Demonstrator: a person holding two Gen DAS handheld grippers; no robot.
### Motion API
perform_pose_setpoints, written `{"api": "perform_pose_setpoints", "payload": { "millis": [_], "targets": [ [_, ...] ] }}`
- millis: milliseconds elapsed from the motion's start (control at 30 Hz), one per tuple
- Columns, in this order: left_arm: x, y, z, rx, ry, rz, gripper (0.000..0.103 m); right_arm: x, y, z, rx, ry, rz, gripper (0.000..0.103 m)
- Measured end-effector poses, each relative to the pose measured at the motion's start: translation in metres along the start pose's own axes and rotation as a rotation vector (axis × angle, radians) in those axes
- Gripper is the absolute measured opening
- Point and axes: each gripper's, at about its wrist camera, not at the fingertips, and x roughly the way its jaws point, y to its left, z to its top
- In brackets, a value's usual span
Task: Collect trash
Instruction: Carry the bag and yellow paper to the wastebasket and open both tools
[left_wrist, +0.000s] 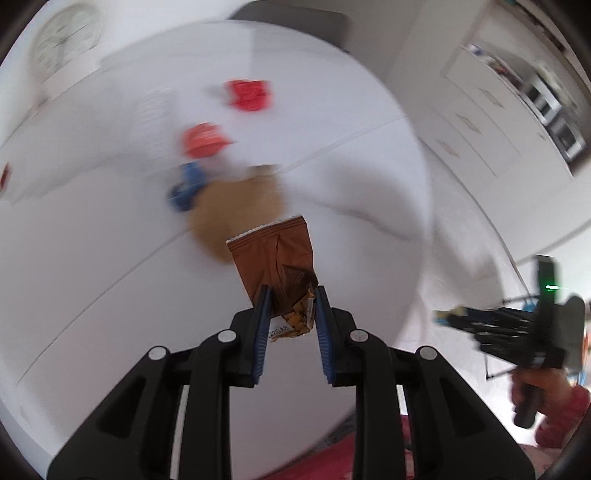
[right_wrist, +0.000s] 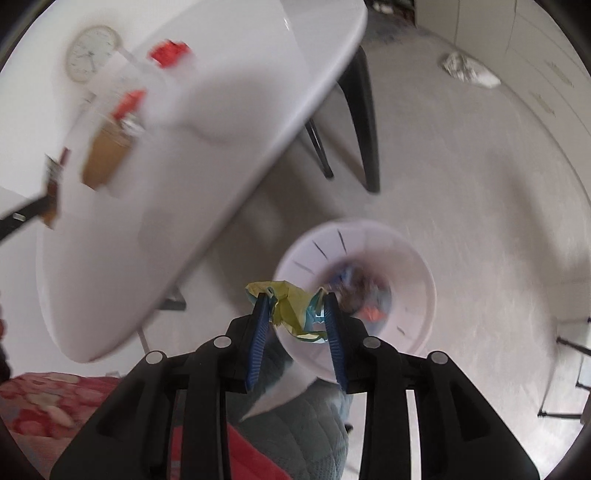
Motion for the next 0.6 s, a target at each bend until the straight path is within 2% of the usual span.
{"api": "perform_pose_setpoints", "payload": {
  "millis": [33,67,133,267,433,533,567,600],
  "targets": [
    [0.000,-0.011,0.000,0.025,0.002,-0.012,0.023,0.006,-0.007,-0.003,0.017,0.014,-0.012,0.048],
    [0.001,-0.022,0.002,0.055,0.006,-0.023,0.023,0.008,-0.013,-0.006,0.035,0.021,-0.024,0.065],
    [0.006,-0.053,0.003,0.133,0.016,-0.045,0.023,0.007,-0.023,-0.009,0.064,0.018,-0.056,0.077],
    [0.019,-0.106,0.001,0.248,0.054,-0.094,0.023,-0.005,-0.045,-0.013,0.102,0.002,-0.095,0.090],
    [0.041,-0.165,-0.008,0.372,0.109,-0.160,0.023,-0.031,-0.075,-0.012,0.155,-0.042,-0.147,0.094],
    [0.050,-0.182,-0.009,0.401,0.138,-0.196,0.025,-0.046,-0.091,-0.016,0.185,-0.072,-0.160,0.096],
    [0.053,-0.188,-0.010,0.411,0.152,-0.210,0.035,-0.050,-0.096,-0.017,0.194,-0.080,-0.159,0.096],
    [0.054,-0.191,-0.010,0.416,0.161,-0.210,0.056,-0.053,-0.100,-0.018,0.201,-0.086,-0.159,0.096]
  ]
}}
